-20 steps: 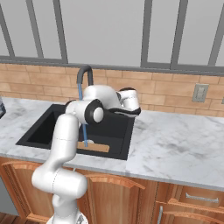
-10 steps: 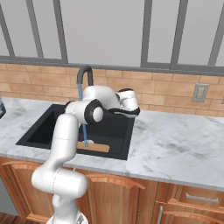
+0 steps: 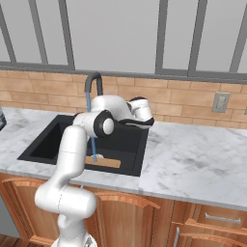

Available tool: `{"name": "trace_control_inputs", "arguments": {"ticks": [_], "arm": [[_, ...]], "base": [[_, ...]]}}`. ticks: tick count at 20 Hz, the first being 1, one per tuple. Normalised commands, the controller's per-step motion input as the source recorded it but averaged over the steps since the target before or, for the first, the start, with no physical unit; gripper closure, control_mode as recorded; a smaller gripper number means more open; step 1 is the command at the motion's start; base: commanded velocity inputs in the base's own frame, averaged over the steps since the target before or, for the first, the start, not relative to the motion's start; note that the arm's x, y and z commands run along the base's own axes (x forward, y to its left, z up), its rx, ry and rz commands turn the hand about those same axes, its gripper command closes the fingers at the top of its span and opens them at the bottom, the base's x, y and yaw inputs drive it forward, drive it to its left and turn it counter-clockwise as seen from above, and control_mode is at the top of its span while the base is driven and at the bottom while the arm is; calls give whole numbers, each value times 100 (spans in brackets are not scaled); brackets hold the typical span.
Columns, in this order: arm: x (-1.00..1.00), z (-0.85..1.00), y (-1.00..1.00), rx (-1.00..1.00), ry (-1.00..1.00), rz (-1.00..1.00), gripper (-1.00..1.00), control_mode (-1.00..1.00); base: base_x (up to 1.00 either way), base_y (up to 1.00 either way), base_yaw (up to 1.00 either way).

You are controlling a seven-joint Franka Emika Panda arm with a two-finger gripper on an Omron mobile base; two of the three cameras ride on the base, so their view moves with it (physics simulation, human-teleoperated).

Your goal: Turn on the sink faucet with hot water and rinse the cutting board for ten seconds, then turn off the faucet. Push the cutting board to reach the water if necessary.

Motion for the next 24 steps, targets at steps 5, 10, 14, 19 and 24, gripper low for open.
{"name": "trace_control_inputs", "arguments": {"ticks": [5,10,14,19,24], "arm": [[14,10,0,0,3,1,-100,-100],[8,12,0,0,2,1,-100,-100],[9,15,0,0,0,1,-100,-100],[2,15,7,0,0,1,-100,-100],[3,20,12,0,0,1,-100,-100]], "base": [[0,0,0],[0,0,0],[0,0,0],[0,0,0],[0,0,0]]}}
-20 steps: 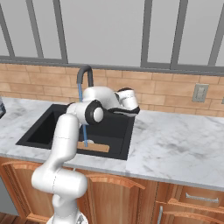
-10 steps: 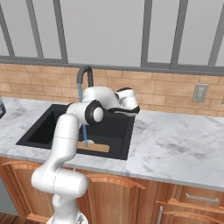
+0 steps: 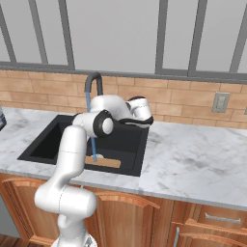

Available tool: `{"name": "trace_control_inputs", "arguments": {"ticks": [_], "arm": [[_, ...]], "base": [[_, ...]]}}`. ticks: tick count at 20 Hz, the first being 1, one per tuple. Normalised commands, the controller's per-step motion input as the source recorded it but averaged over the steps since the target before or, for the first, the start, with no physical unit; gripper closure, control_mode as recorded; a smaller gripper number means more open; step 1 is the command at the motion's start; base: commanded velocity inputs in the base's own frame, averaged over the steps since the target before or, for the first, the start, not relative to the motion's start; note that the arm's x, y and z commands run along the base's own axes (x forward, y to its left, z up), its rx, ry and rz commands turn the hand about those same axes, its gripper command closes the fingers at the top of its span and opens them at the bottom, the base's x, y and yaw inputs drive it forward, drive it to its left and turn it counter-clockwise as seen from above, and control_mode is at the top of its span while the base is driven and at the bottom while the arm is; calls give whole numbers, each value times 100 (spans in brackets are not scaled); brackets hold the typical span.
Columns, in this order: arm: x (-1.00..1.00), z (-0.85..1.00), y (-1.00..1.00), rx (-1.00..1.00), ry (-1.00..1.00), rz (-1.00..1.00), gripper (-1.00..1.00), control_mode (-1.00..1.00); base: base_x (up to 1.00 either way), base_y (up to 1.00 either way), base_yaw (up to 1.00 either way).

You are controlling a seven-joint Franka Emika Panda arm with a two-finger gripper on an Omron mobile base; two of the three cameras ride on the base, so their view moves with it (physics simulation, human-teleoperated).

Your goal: Turn on the sink faucet with hot water and rinse the cutting board for ten seconds, then turn off the faucet. Push the cutting board to reach the water if necessary.

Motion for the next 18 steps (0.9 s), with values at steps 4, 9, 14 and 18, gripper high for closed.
{"name": "trace_control_inputs", "arguments": {"ticks": [4,9,14,18], "arm": [[12,23,16,0,0,2,-100,-100],[24,26,8,0,0,3,-100,-100],[30,26,7,1,0,4,-100,-100],[26,24,8,0,0,3,-100,-100]], "base": [[0,0,0],[0,0,0],[0,0,0],[0,0,0]]}}
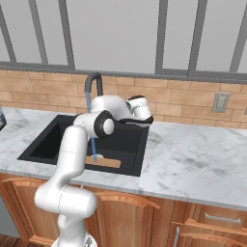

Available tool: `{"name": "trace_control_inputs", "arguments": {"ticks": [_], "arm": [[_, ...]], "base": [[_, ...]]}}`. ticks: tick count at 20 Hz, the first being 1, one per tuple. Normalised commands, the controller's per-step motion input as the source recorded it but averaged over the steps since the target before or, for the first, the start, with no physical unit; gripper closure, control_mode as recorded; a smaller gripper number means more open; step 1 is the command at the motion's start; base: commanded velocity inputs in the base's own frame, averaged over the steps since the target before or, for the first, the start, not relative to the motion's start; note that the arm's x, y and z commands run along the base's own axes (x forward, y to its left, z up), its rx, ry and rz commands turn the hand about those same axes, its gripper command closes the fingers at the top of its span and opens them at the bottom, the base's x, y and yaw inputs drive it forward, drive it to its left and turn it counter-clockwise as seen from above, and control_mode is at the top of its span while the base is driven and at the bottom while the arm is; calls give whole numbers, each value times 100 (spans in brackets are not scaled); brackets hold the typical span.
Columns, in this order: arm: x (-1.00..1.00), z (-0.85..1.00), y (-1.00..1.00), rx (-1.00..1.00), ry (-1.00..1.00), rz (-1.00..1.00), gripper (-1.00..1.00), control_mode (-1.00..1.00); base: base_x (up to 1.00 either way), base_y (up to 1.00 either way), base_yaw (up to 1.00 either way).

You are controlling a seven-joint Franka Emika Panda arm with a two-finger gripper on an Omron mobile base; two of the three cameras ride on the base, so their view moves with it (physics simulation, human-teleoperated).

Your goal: Turn on the sink faucet with hot water and rinse the cutting board for ten seconds, then turn off the faucet. Push the cutting board to reach the water if necessary.

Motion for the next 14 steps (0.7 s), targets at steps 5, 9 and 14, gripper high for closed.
{"name": "trace_control_inputs", "arguments": {"ticks": [5,9,14], "arm": [[24,28,10,1,0,3,-100,-100],[15,26,20,0,0,3,-100,-100],[2,20,29,0,0,4,-100,-100]], "base": [[0,0,0],[0,0,0],[0,0,0]]}}
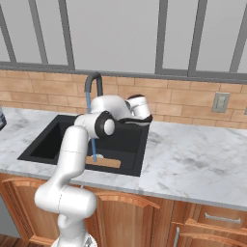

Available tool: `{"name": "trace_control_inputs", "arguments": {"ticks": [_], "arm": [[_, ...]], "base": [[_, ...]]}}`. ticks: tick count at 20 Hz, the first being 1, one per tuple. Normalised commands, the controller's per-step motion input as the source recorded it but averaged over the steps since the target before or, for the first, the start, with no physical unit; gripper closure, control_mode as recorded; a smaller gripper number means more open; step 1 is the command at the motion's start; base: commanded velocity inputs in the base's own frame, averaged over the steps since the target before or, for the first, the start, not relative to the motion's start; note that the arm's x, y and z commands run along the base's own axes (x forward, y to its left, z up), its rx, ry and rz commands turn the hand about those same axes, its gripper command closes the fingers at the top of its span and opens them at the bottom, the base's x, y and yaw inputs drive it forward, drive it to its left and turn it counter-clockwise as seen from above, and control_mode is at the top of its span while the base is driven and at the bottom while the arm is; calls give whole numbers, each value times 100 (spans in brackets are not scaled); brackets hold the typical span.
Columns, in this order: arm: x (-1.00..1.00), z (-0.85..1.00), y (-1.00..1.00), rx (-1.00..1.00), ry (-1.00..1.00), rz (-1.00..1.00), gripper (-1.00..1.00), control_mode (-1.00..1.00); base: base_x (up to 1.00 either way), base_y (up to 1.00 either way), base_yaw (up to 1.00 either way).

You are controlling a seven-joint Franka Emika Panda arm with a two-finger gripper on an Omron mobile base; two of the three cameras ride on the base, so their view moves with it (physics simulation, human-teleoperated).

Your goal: Turn on the sink faucet with hot water and rinse the cutting board for ten seconds, then turn off the faucet. Push the cutting board to reach the water if necessary.

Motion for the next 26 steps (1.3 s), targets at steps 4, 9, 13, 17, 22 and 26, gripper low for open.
{"name": "trace_control_inputs", "arguments": {"ticks": [4,9,13,17,22,26], "arm": [[0,10,46,0,0,7,-100,-100],[0,8,51,0,0,8,-100,-100],[3,15,50,0,-2,8,-100,-100],[22,18,43,0,-7,9,-100,-100],[30,16,41,0,-5,8,-100,-100],[18,8,19,0,0,4,-100,-100]], "base": [[0,0,0],[0,0,0],[0,0,0],[0,0,0],[0,0,0],[0,0,0]]}}
